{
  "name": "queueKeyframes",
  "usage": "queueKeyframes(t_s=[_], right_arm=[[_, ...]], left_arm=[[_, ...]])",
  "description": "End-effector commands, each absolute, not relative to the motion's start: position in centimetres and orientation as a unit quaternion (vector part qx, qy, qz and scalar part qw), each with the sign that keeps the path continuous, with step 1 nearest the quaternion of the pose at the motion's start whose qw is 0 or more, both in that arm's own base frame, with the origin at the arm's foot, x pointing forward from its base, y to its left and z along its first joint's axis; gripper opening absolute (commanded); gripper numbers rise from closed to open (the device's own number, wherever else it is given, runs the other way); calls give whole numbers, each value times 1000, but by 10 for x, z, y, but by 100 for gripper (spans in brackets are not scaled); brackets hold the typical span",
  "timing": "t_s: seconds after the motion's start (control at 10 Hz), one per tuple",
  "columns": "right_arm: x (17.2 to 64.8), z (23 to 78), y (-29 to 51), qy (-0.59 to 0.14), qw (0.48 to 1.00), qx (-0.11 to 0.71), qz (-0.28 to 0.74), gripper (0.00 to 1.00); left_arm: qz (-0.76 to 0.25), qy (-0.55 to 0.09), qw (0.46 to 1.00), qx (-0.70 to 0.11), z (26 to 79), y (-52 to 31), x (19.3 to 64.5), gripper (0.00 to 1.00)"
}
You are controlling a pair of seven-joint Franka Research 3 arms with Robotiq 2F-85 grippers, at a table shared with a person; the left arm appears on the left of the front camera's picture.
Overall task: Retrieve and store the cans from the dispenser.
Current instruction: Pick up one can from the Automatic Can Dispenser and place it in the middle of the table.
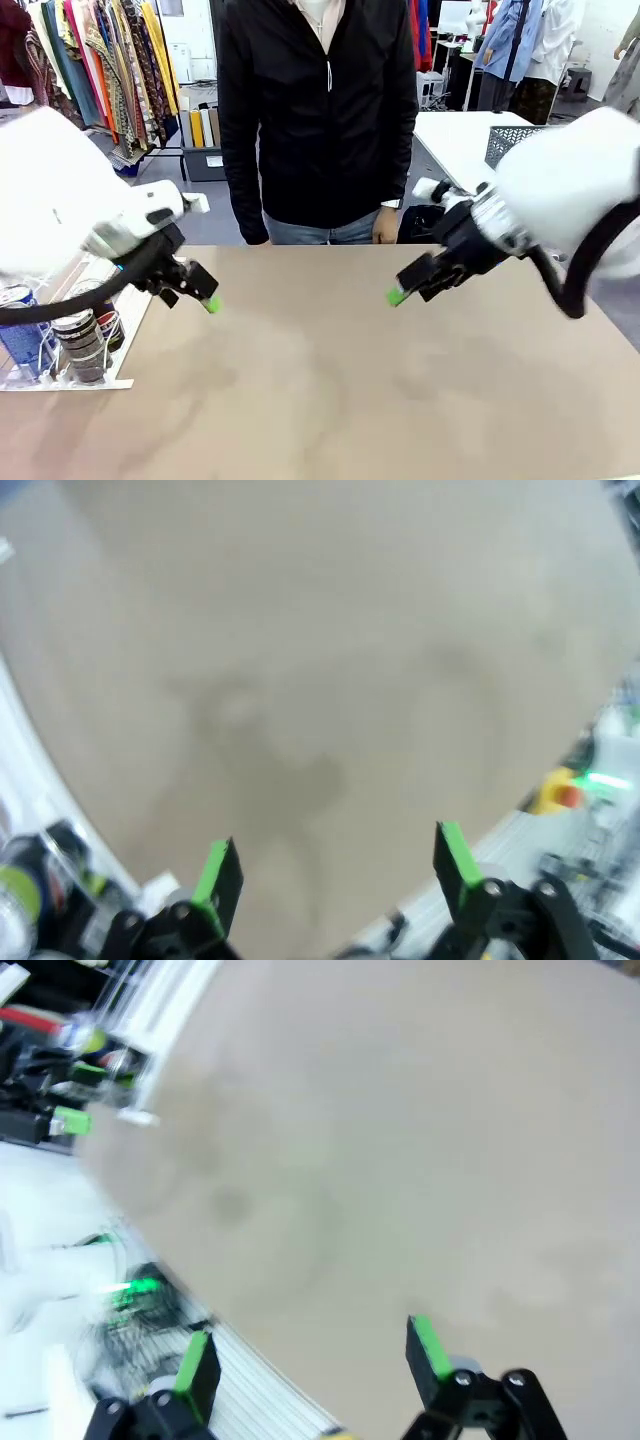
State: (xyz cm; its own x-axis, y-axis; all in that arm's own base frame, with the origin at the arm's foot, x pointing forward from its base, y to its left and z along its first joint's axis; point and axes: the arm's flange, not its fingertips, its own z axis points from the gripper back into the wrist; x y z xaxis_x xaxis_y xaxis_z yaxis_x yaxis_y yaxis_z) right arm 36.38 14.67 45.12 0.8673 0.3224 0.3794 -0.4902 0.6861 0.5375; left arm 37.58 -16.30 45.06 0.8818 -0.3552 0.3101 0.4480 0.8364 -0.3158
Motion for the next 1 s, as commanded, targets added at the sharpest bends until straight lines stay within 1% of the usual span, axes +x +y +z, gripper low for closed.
queueKeyframes(t_s=[0.0, 0.1, 0.2, 0.3, 0.4, 0.6, 0.8, 0.9], right_arm=[[351, 477, 69, -143, 866, 445, 175, 100], [329, 491, 22, -179, 832, 503, 152, 100], [310, 494, -35, -224, 806, 542, 78, 100], [299, 486, -79, -248, 779, 575, 26, 100], [287, 474, -116, -280, 751, 598, -29, 100], [263, 448, -161, -337, 710, 610, -105, 100], [266, 437, -162, -336, 712, 603, -126, 100], [273, 435, -154, -333, 726, 587, -128, 100]], left_arm=[[-173, -136, 923, -314, 513, -98, 362, 100], [-136, -184, 892, -389, 544, -47, 346, 100], [-58, -262, 843, -466, 562, 21, 328, 100], [-16, -304, 807, -507, 562, 72, 313, 100], [30, -333, 781, -527, 550, 111, 296, 100], [135, -360, 746, -543, 512, 174, 266, 100], [204, -370, 737, -528, 489, 199, 257, 100], [215, -369, 745, -513, 484, 201, 255, 100]])
